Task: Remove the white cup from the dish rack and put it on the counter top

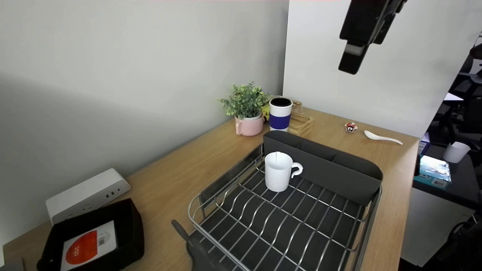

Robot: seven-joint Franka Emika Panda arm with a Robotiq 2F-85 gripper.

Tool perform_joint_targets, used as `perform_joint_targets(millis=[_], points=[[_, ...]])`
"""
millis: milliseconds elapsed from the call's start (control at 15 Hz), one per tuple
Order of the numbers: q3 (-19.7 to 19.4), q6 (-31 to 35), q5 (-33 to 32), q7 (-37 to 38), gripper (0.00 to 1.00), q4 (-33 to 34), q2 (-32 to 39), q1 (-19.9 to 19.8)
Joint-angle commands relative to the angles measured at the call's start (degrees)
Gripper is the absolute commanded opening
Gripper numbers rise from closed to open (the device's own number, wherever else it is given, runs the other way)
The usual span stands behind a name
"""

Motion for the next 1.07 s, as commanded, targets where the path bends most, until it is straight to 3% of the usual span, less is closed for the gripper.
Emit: perform_joint_targets(millis=[0,267,600,1000], points=[[-1.64,1.39,-0.35,-1.36,1.0,-1.2,-0.31,1.35],[-3.29,6.22,1.5,-6.24,1.0,-2.69,1.77,0.57],[-5.91,15.14,5.86,-14.15,1.0,0.83,11.06,0.63],[-7.33,14.25,9.67,-18.82,1.0,10.41,23.05,2.03]])
